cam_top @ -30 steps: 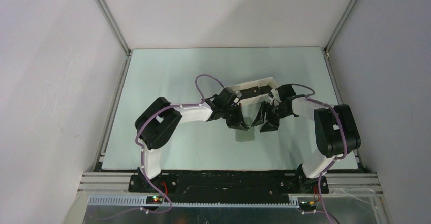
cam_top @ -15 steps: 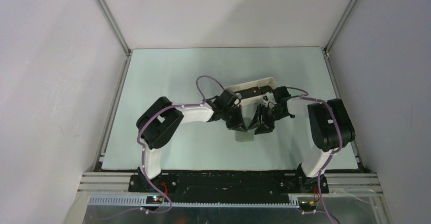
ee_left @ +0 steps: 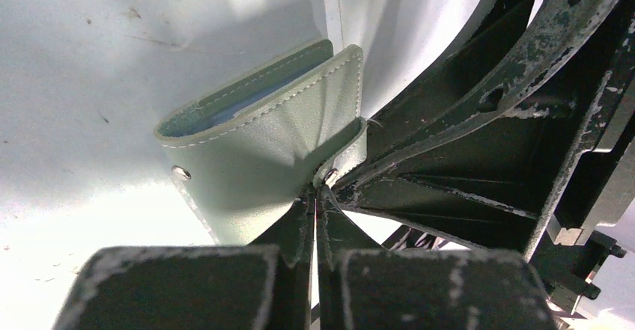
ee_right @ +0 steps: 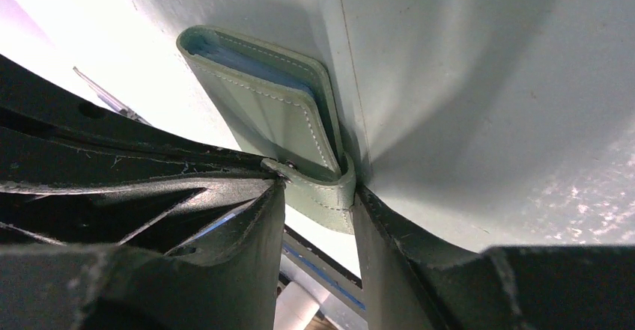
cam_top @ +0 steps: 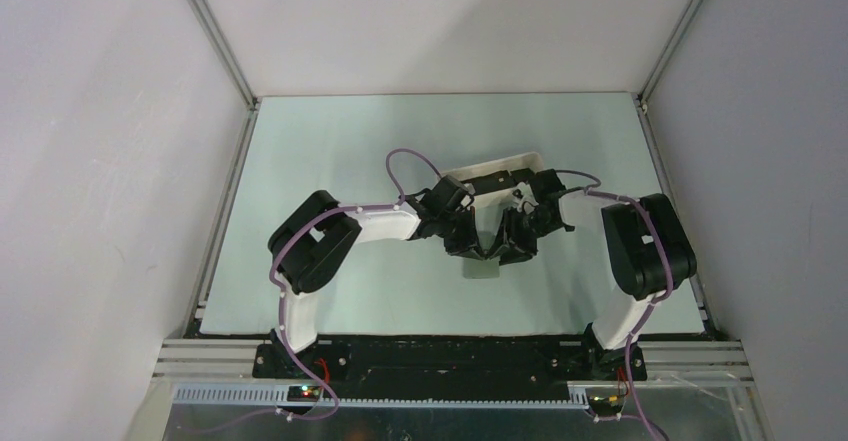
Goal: Put the credit cards into the card holder
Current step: Close the card holder at the center of the board.
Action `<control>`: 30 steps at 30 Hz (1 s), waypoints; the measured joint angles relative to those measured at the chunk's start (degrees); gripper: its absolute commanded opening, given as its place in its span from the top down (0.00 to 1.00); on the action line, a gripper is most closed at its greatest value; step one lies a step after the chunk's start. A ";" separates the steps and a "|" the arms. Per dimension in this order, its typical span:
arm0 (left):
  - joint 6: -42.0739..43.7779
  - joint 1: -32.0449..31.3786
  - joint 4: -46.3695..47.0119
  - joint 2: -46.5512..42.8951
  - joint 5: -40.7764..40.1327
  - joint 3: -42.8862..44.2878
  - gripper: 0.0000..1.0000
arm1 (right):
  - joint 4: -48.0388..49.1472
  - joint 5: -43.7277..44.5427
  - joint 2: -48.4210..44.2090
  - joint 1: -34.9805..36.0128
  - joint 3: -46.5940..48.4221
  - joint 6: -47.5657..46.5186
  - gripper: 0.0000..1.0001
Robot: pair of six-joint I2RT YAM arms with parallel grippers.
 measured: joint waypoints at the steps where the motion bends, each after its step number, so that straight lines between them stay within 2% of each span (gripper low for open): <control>1: 0.00 -0.02 -0.04 0.00 -0.02 0.00 1.00 | -0.07 0.33 0.00 0.24 0.11 0.13 0.56; 7: 0.17 -0.04 -1.18 0.00 -0.44 0.42 1.00 | -1.01 2.34 -0.02 1.46 0.96 0.98 0.55; 11: 0.44 -0.04 -1.57 0.00 -0.59 0.52 1.00 | -1.29 3.08 -0.42 1.95 1.16 1.09 0.43; 14: 0.44 -0.02 -1.95 -0.02 -0.74 0.57 1.00 | -1.40 4.07 -1.70 2.27 1.14 0.83 0.42; 18: 0.44 -0.15 -2.12 -0.02 -1.01 0.74 1.00 | -1.44 5.51 -2.43 2.01 1.14 0.46 0.45; 23: 0.46 -0.22 -2.19 -0.02 -1.09 0.85 1.00 | -1.60 5.79 -1.92 0.90 1.18 -0.17 0.54; 30: 0.46 -0.26 -2.21 -0.02 -1.14 0.85 1.00 | -2.54 6.69 -1.44 1.01 1.81 -0.61 0.54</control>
